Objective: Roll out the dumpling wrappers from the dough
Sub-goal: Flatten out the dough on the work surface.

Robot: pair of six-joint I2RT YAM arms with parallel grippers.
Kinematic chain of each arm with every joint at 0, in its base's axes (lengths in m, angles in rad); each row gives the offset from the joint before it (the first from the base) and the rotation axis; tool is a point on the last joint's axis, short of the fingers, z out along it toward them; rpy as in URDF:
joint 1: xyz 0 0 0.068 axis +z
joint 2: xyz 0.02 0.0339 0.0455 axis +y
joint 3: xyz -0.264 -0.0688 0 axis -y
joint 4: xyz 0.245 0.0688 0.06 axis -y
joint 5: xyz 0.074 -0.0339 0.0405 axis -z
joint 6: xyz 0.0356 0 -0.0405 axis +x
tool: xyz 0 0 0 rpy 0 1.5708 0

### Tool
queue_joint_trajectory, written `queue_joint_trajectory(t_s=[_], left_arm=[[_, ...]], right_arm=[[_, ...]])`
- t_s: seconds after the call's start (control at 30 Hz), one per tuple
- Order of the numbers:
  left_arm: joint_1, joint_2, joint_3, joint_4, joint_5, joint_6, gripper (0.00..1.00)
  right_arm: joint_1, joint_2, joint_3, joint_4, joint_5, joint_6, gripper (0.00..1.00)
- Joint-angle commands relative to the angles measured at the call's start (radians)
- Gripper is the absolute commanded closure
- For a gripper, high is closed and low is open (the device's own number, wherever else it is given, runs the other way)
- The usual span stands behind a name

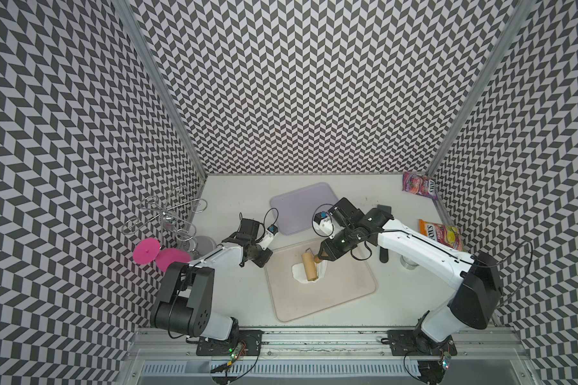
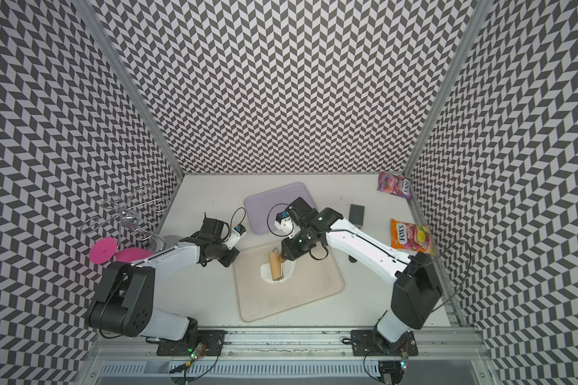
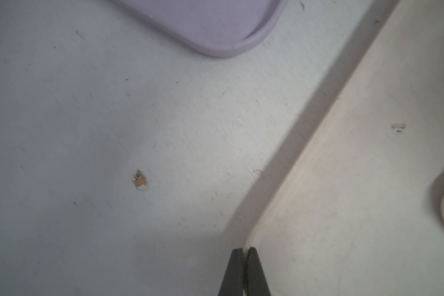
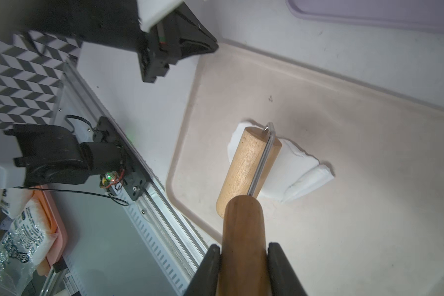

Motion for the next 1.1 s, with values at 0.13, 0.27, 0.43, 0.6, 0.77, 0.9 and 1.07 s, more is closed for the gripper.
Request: queue_joint_trajectory(t_s=[0.13,0.27,0.43,0.6,0.77,0.9,1.07], left_arm=[[-0.002,0.006,-0.008,-0.012,0.003,-0.001,1.00],[-0.003,0.008,-0.007,-0.013,0.002,-0.001,1.00],[-0.003,0.009,-0.007,-0.012,0.002,-0.001,1.00],[-0.003,0.009,-0.005,-0.013,0.001,-0.001,1.00],[-0.003,0.010,-0.006,-0.013,0.001,-0.001,1.00],[-0.004,0.011,-0.005,-0.014,0.002,-0.001,1.00],[-0.004,0.009,-0.005,-0.015,0.002,-0.001,1.00]], right_arm=[[0.000,0.068,0.014,-0.022,0.084,-0.007,1.00],[0.007,0.117,0.021,-0.009,0.091,-0.009,1.00],[0.023,0.178,0.010,0.003,0.117,-0.008,1.00],[0.048,0.219,-0.010,0.020,0.137,-0.003,1.00],[0.069,0.247,-0.032,0.035,0.168,0.009,1.00],[0.079,0.268,-0.046,0.051,0.167,0.013,1.00],[0.086,0.297,-0.046,0.065,0.156,0.011,1.00]])
